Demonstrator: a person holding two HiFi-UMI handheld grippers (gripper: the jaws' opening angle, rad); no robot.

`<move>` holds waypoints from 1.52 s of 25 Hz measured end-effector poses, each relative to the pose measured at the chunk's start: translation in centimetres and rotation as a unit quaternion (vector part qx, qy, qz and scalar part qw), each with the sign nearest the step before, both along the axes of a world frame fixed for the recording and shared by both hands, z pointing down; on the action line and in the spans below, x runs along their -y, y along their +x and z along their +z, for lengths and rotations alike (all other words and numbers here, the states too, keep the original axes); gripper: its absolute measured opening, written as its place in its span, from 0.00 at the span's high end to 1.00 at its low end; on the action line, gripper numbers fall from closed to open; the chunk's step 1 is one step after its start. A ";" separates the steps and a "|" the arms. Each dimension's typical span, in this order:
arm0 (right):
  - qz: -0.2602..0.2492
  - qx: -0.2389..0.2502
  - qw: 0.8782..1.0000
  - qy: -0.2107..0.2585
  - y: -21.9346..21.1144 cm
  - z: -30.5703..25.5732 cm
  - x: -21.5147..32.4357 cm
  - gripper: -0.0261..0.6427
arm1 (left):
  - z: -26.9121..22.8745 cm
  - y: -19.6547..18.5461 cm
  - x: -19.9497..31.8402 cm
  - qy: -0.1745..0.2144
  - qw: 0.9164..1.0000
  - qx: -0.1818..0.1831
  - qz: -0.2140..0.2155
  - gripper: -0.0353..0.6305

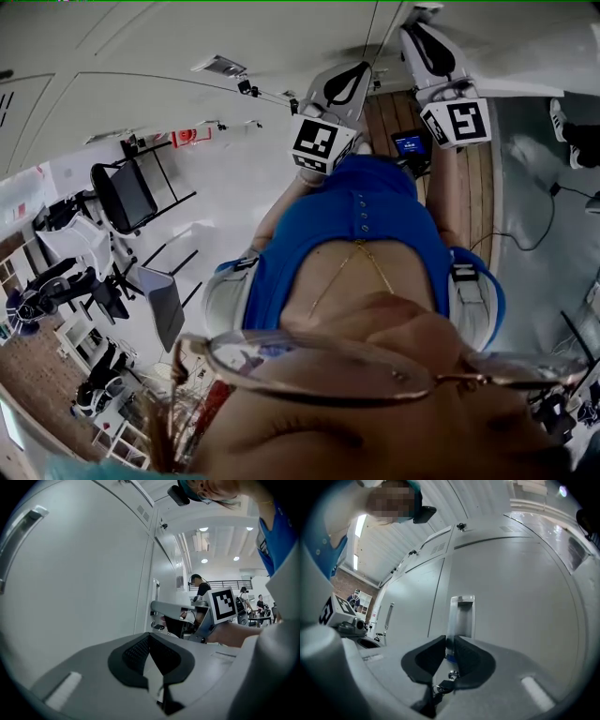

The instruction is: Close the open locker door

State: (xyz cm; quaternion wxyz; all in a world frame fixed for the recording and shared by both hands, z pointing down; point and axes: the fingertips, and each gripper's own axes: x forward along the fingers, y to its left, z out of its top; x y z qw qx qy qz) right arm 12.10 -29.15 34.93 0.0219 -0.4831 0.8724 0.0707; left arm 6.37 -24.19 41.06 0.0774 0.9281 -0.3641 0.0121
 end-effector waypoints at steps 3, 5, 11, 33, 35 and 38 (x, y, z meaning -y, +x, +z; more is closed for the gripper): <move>0.022 -0.013 1.000 0.000 0.0 0.1 0.3 0.87 | 0.0 0.2 0.2 0.002 1.000 0.002 0.005 0.96; 0.035 -0.014 0.999 -0.003 0.1 0.5 0.5 0.87 | 0.2 0.2 0.2 0.000 1.000 0.003 0.008 0.96; 0.062 -0.025 0.998 -0.007 0.1 0.8 0.5 0.87 | 0.1 0.5 0.4 0.003 1.000 0.002 0.018 0.96; 0.137 -0.049 0.989 -0.029 0.4 1.7 -2.0 0.96 | -2.1 2.6 1.3 0.018 0.999 -0.020 0.035 0.96; 0.141 -0.046 0.988 -0.034 0.5 1.9 -2.5 0.96 | -2.1 2.7 1.1 0.022 0.999 -0.017 0.034 0.96; 0.143 -0.041 0.988 -0.039 0.5 2.3 -3.3 0.96 | -1.9 2.7 0.9 0.024 0.999 -0.013 0.033 0.96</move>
